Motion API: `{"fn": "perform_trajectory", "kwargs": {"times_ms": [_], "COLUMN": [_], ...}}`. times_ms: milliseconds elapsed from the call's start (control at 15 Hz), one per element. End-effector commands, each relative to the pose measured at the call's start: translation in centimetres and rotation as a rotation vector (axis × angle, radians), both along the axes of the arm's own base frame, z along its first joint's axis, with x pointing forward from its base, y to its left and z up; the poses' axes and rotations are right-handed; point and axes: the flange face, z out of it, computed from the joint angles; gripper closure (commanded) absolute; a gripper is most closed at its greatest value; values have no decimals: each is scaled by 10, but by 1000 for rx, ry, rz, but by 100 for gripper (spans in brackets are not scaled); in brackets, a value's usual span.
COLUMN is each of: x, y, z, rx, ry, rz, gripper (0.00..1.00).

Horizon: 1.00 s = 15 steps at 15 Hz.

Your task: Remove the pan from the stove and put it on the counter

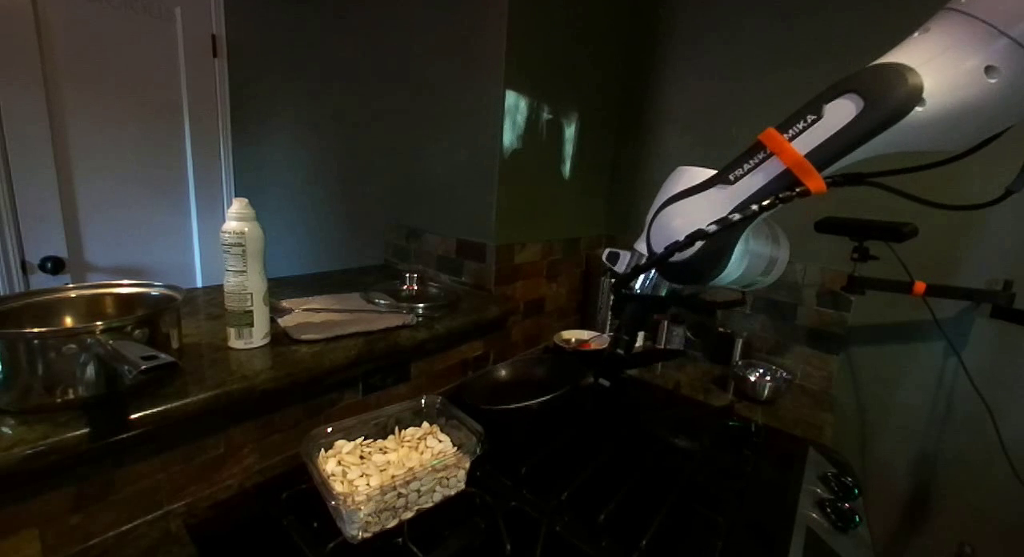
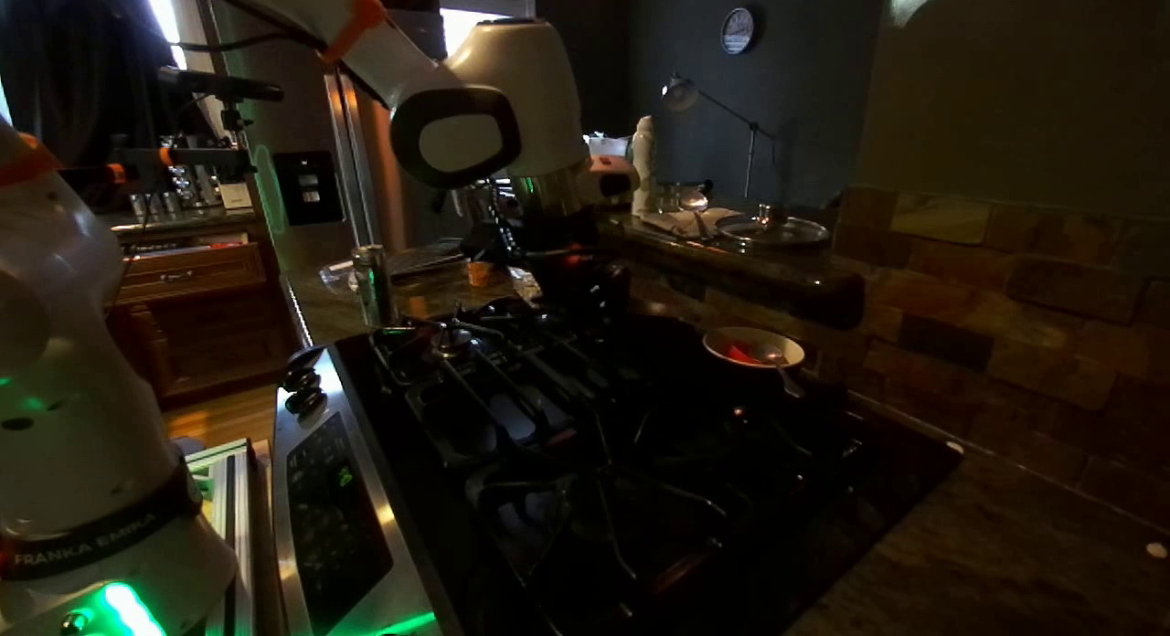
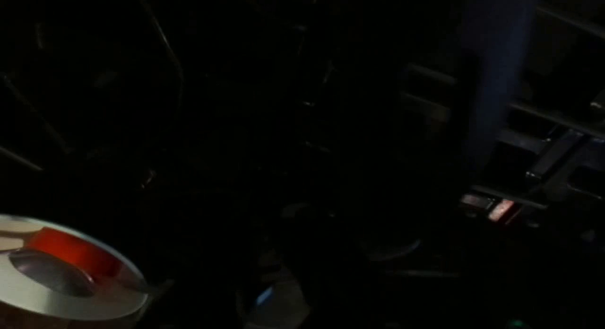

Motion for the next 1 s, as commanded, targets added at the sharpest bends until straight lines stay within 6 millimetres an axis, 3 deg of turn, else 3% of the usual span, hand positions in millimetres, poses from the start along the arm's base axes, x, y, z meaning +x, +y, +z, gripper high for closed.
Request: {"fn": "perform_trajectory", "kwargs": {"times_ms": [0,400,733,800,867,933], "x": [-22,-39,-45,-43,-40,-40], "y": [-2,-12,-11,-11,-12,-14], "z": [33,63,58,50,39,30], "rx": [46,107,111,104,97,88], "ry": [-26,-119,-94,-79,-60,-36], "rz": [-24,-61,-73,-83,-105,-136], "gripper": [78,78,78,71,29,33]}}
